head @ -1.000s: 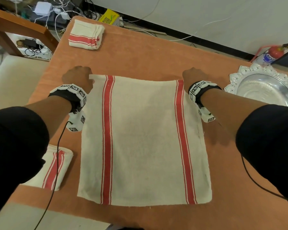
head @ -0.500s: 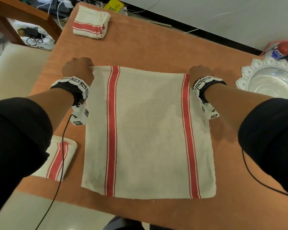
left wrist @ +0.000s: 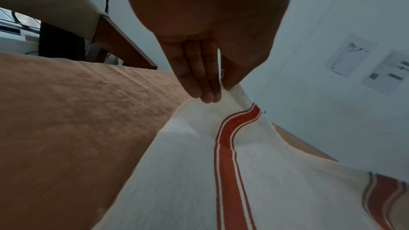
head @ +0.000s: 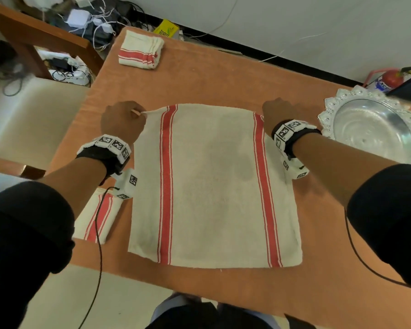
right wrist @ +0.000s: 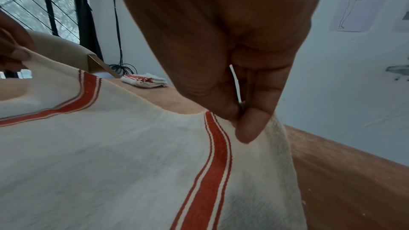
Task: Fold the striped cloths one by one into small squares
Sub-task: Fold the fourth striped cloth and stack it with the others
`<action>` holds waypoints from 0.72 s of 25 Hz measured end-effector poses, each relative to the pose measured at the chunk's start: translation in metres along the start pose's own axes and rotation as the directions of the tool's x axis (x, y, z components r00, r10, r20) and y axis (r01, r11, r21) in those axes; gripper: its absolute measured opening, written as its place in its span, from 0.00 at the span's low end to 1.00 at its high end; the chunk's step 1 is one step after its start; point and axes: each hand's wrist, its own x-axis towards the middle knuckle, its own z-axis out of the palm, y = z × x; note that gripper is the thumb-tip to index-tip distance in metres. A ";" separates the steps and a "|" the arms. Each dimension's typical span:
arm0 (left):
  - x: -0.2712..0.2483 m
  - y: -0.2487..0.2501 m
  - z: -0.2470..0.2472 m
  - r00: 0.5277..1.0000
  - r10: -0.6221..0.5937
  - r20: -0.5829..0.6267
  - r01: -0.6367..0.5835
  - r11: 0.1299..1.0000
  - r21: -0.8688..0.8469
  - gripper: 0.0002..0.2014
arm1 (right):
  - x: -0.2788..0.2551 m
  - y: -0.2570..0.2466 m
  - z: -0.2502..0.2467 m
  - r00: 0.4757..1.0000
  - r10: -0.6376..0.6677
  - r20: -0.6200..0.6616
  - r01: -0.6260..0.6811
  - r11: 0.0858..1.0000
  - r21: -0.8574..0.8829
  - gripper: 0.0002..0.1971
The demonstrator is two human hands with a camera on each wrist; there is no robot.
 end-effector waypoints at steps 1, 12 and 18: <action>-0.016 -0.002 -0.003 0.999 0.033 -0.002 -0.033 0.999 -0.016 0.08 | -0.014 -0.003 0.001 1.000 -0.018 -0.009 0.018 1.000 -0.001 0.08; -0.072 -0.027 -0.015 0.961 -0.240 0.135 0.275 0.847 -0.455 0.02 | -0.074 0.004 0.046 0.993 0.089 -0.078 -0.071 0.977 0.201 0.08; 0.004 0.000 -0.001 0.883 -0.399 0.247 0.401 0.369 -0.839 0.14 | -0.026 0.008 0.007 0.969 0.221 -0.111 -0.191 0.954 0.232 0.08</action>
